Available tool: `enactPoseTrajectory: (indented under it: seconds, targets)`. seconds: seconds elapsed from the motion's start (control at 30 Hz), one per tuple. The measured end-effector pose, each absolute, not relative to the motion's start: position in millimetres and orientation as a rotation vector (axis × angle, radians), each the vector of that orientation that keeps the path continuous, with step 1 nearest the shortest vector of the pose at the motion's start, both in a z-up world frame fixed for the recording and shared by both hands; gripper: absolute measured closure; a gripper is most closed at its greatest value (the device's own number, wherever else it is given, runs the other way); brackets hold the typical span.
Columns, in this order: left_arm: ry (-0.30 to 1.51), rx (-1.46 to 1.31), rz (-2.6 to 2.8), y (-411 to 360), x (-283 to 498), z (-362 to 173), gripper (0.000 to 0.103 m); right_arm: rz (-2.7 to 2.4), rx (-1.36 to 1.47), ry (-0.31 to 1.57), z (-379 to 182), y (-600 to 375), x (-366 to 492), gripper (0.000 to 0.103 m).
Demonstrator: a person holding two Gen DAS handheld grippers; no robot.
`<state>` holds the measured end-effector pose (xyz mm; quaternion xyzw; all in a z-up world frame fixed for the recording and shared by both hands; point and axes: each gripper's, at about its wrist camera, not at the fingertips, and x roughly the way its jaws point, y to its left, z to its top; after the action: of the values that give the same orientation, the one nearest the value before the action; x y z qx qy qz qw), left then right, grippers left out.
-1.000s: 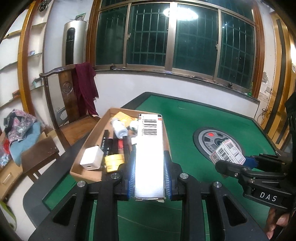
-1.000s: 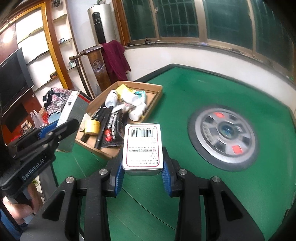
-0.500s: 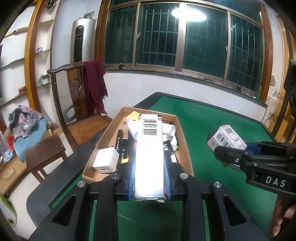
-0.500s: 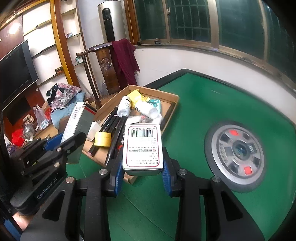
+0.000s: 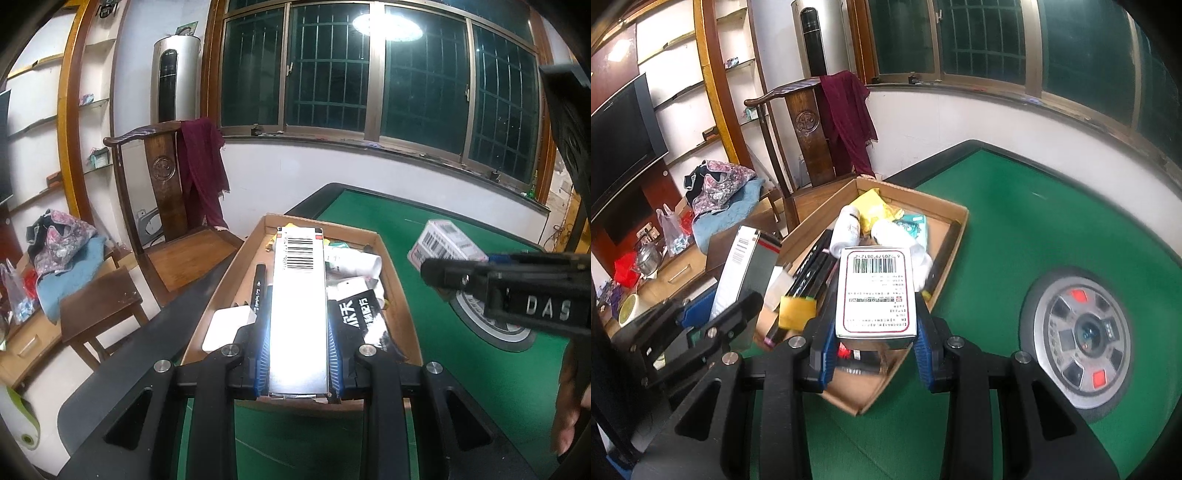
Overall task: Organize objects
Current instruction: 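Carry both white boxes over the cardboard tray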
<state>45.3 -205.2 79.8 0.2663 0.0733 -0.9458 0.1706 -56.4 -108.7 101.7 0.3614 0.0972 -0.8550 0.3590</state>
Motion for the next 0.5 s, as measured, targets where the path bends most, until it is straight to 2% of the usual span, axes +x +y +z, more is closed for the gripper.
enactPoseTrajectory:
  seconds: [0.5]
  targets:
    - [0.194, 0.765, -2.654, -219.5, 30.0, 68.8, 0.080, -2.209, 0.962, 0.258, 101.0, -138.1, -91.5, 0.070]
